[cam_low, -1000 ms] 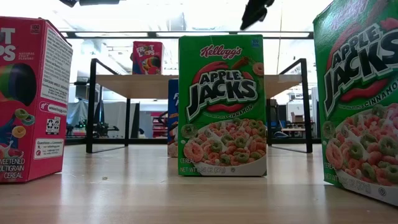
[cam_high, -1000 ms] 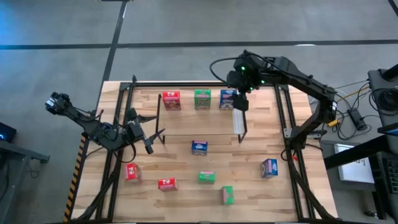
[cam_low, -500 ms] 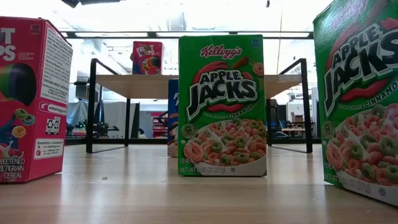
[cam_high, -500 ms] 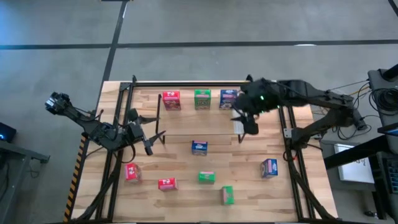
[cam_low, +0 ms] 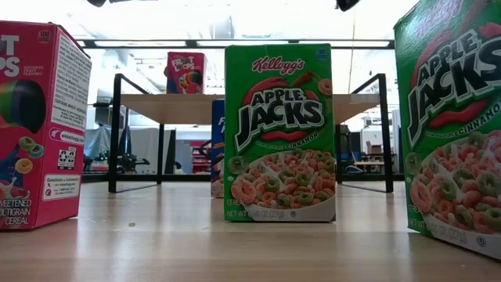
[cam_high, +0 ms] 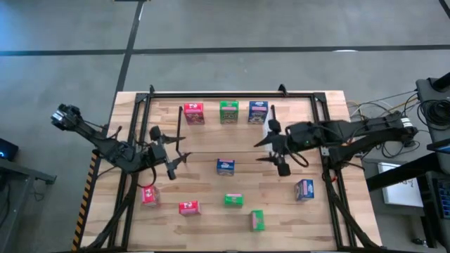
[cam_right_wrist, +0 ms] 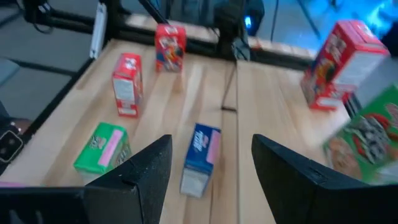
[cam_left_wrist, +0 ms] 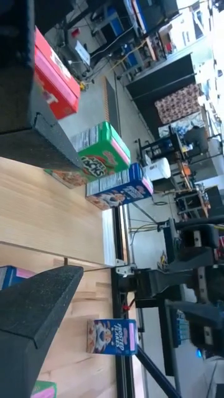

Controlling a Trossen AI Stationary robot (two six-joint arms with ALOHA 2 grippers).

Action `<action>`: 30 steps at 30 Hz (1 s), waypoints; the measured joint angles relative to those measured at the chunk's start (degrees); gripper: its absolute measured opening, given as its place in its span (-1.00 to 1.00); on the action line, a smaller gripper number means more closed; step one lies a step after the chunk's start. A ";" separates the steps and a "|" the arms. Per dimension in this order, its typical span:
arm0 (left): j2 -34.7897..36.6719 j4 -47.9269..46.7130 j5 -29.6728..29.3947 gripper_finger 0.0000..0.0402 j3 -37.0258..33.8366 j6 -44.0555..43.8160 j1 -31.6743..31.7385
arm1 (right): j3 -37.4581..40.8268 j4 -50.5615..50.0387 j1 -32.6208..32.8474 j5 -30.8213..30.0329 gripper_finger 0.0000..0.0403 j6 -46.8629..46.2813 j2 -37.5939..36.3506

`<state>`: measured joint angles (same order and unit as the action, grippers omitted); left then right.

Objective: Stack cereal on shelf
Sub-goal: Put the right red cereal box on the shelf, aligned with the other red cereal box

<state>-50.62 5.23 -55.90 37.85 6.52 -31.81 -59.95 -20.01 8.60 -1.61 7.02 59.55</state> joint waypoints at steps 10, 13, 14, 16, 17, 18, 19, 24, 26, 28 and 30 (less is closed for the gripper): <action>-3.46 4.77 -0.02 0.22 -0.01 1.37 0.02 | 18.63 24.61 1.66 0.11 0.04 0.96 -5.40; -4.35 6.93 0.00 0.22 0.00 1.43 0.02 | 22.11 29.11 1.66 0.16 0.04 1.17 -6.54; -4.66 7.82 0.02 0.22 0.00 1.51 0.02 | 23.14 30.81 1.66 0.26 0.04 1.53 -6.91; -5.27 9.31 0.09 0.22 0.00 1.89 0.02 | 25.45 34.31 1.66 0.93 0.04 2.56 -7.58; -5.60 9.81 0.43 0.22 0.08 1.94 0.02 | 26.60 36.60 1.66 1.62 0.04 3.06 -7.77; -6.06 9.73 1.09 0.22 0.55 1.95 0.02 | 27.73 38.76 1.69 2.10 0.04 3.60 -7.92; -6.65 9.76 1.61 0.22 1.20 1.93 0.02 | 28.79 40.54 1.69 2.14 0.04 4.34 -8.14; -10.98 8.86 3.08 0.22 5.03 1.80 -0.04 | 31.21 44.86 1.66 3.62 0.04 6.05 -9.90; -12.98 6.60 3.04 0.22 6.77 1.29 -0.40 | 31.46 44.90 1.66 5.42 0.04 5.93 -11.04; -14.89 1.72 3.06 0.22 9.09 -0.08 -0.95 | 31.89 44.84 1.69 6.51 0.04 5.65 -12.19; -16.80 -5.84 3.20 0.22 12.60 -3.04 -1.64 | 32.68 44.80 1.71 6.60 0.04 5.38 -13.67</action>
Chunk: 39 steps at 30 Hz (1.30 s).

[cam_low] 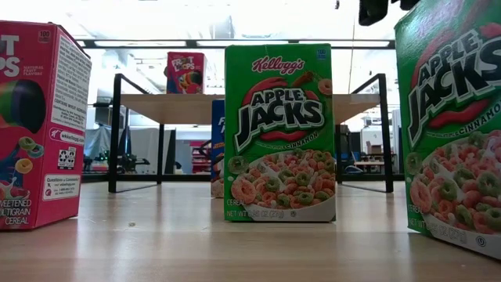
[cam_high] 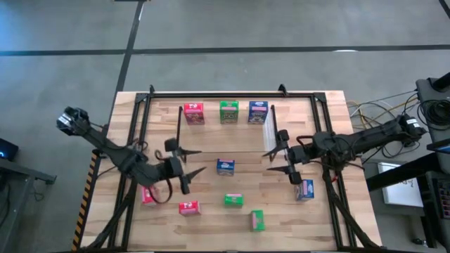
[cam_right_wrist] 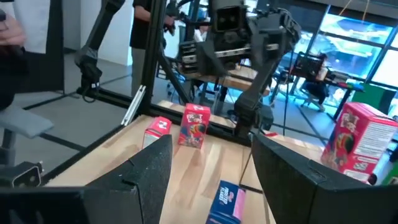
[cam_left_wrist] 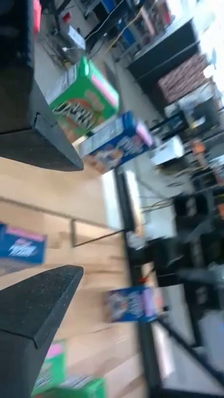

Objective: Stack cereal on shelf
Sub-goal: Put the right red cereal box on the shelf, aligned with the other red cereal box

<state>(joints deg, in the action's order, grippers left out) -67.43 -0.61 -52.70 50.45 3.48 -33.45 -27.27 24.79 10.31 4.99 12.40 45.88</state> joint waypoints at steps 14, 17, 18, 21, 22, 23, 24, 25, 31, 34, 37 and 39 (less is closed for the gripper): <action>-19.24 -54.76 24.03 0.22 34.41 -32.70 -0.33 | 1.84 -0.50 -0.04 -0.04 0.04 0.21 -4.48; -23.00 -60.07 29.41 0.22 38.15 -34.36 -0.32 | 1.84 -0.50 -0.04 -0.04 0.04 0.15 -4.54; -24.07 -61.68 31.11 0.22 39.21 -34.62 -0.25 | 1.84 -0.52 -0.04 -0.04 0.04 -0.08 -4.54; -26.73 -65.41 36.06 0.22 41.72 -36.53 0.54 | 1.84 -0.52 -0.04 -0.03 0.04 -0.41 -4.54; -27.32 -66.02 38.27 0.22 41.88 -37.75 0.87 | 1.86 -0.52 -0.04 -0.03 0.04 -0.34 -4.54; -27.78 -66.81 40.78 0.22 41.85 -38.82 1.20 | 1.86 -0.52 -0.04 -0.03 0.04 0.03 -4.54; -28.14 -66.98 42.40 0.22 41.67 -39.89 1.27 | 1.86 -0.52 -0.06 -0.04 0.04 0.42 -4.55; -28.48 -66.89 42.99 0.22 41.53 -41.15 1.25 | 1.87 -0.54 -0.04 -0.02 0.04 0.73 -4.58; -29.35 -67.23 44.97 0.22 41.28 -53.33 -1.33 | 1.90 -0.54 -0.04 0.04 0.04 1.75 -4.62; -29.35 -67.22 43.42 0.23 41.21 -57.84 -3.21 | 1.90 -0.52 -0.04 0.08 0.04 2.20 -4.65; -29.42 -67.27 40.81 0.29 40.89 -59.59 -4.21 | 1.90 -0.52 -0.04 0.13 0.04 2.21 -4.65; -29.85 -67.29 39.74 0.35 40.88 -59.98 -4.45 | 1.90 -0.52 -0.04 0.13 0.04 2.14 -4.65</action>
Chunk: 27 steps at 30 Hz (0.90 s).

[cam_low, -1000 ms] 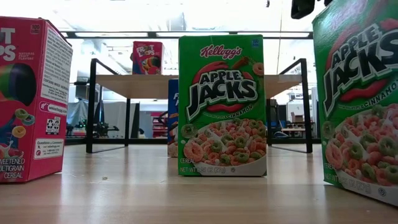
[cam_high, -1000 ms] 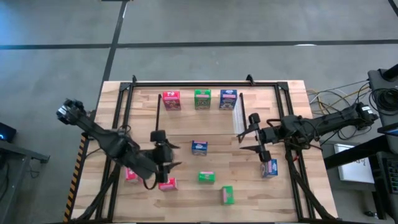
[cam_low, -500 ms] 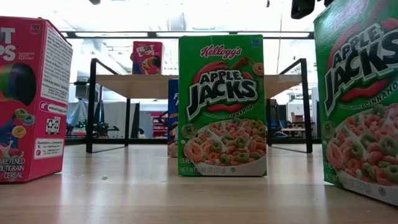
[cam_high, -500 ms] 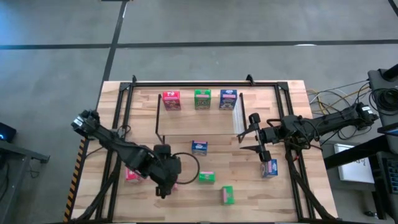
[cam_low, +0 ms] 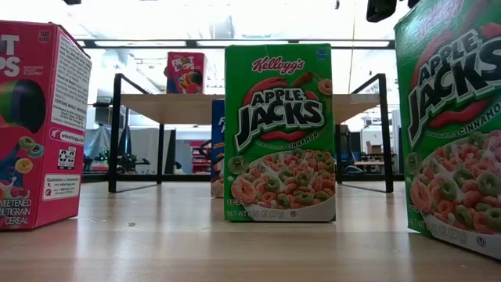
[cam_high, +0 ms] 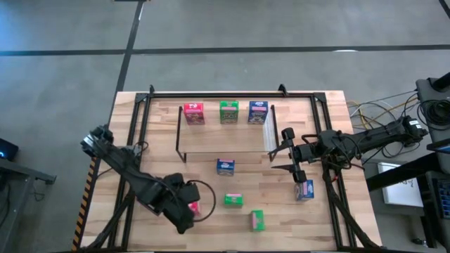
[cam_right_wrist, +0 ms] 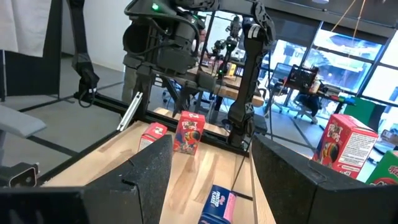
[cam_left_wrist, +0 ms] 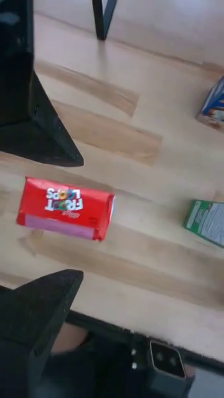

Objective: Stack cereal on shelf
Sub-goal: Put the right red cereal box on the shelf, aligned with the other red cereal box

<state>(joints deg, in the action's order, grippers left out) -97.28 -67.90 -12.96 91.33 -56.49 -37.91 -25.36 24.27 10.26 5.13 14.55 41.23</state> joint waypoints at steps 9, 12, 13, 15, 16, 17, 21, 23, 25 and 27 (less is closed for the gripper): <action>-4.58 0.05 -0.85 0.53 -0.11 4.77 -1.49 | 0.00 -0.06 -0.02 -0.13 0.04 0.01 0.02; -5.59 0.09 0.75 0.53 -0.11 4.99 -2.01 | 0.00 -0.18 -0.02 -0.13 0.04 -0.09 0.02; -5.76 -0.02 0.93 0.53 -0.11 4.98 -2.14 | 0.00 -0.20 -0.02 -0.13 0.04 -0.08 0.02; -6.04 -0.59 0.96 0.53 -0.11 4.96 -2.24 | 0.00 -0.22 -0.02 -0.13 0.04 -0.04 0.02; -6.18 -0.87 0.95 0.53 -0.11 4.96 -2.24 | 0.00 -0.22 -0.02 -0.14 0.04 -0.06 0.02; -6.38 -0.93 0.93 0.52 -0.11 4.97 -2.24 | 0.00 -0.24 -0.02 -0.15 0.04 -0.15 0.02; -6.94 -1.17 0.91 0.47 -0.47 5.03 -2.24 | 0.00 -0.23 -0.02 -0.15 0.04 -0.20 0.02; -7.11 -1.17 0.46 0.44 -0.93 5.18 -2.24 | 0.00 -0.22 -0.02 -0.15 0.04 -0.20 0.04; -7.16 -1.19 0.10 0.41 -1.32 5.23 -2.24 | 0.00 -0.22 -0.02 -0.15 0.04 -0.20 0.07; -7.16 -1.11 -0.01 0.39 -1.60 5.41 -2.24 | 0.00 -0.22 -0.02 -0.15 0.04 -0.24 0.07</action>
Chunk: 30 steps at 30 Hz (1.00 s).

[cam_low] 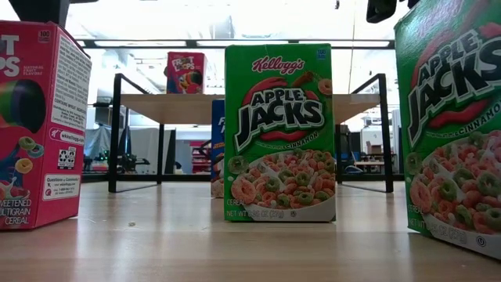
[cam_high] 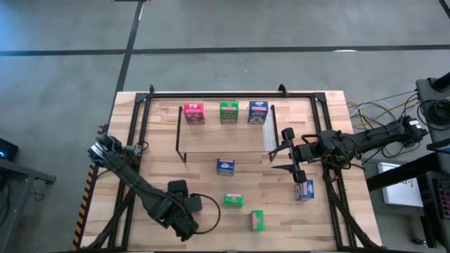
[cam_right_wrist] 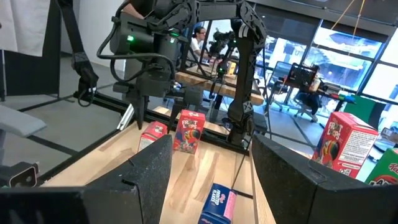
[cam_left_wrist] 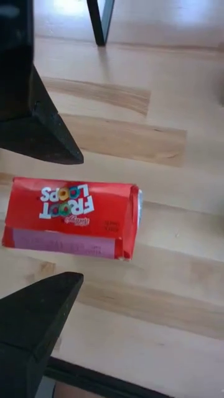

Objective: Stack cereal on shelf
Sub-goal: Put the right red cereal box on the shelf, aligned with the other red cereal box

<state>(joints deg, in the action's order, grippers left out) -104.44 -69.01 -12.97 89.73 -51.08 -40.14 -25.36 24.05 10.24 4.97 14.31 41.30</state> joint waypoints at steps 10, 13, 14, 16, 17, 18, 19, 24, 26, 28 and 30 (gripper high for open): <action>0.00 2.14 0.02 0.30 -2.81 0.38 0.00 | 0.00 0.00 0.00 -0.02 0.04 0.02 0.00; 0.00 2.12 0.02 0.23 -2.79 0.62 0.00 | 0.00 0.00 0.00 -0.03 0.04 0.02 0.00; 0.00 2.12 0.02 0.20 -2.79 0.65 0.00 | 0.00 0.00 0.00 -0.03 0.04 0.02 0.00; -0.01 2.13 0.02 0.15 -2.79 0.62 0.00 | 0.00 0.00 0.00 -0.04 0.04 0.02 0.00; -0.03 2.12 0.02 0.13 -2.79 0.62 0.00 | 0.00 0.00 0.00 -0.04 0.04 0.02 0.00; -0.05 2.11 0.02 0.10 -2.79 0.62 0.00 | 0.00 0.00 0.00 -0.04 0.04 0.02 0.00; -0.09 2.12 0.05 0.08 -2.79 0.62 0.00 | 0.00 0.00 0.00 -0.04 0.04 -0.02 0.00; -0.11 2.14 0.46 -0.02 -2.79 0.86 0.00 | 0.00 0.00 0.00 -0.07 0.04 -0.13 0.00; -0.11 2.15 0.46 -0.05 -2.79 0.87 0.00 | 0.00 0.00 0.00 -0.07 0.04 -0.15 0.00; -0.11 2.16 0.46 -0.07 -2.79 1.09 0.00 | 0.00 0.00 0.00 -0.07 0.04 -0.15 0.00; -0.11 2.16 0.46 -0.10 -2.79 1.10 0.00 | 0.00 0.00 0.00 -0.07 0.04 -0.15 0.00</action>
<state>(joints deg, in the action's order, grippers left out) -104.55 -66.85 -12.51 86.94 -49.98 -40.14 -25.36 24.05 10.24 4.91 14.15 41.30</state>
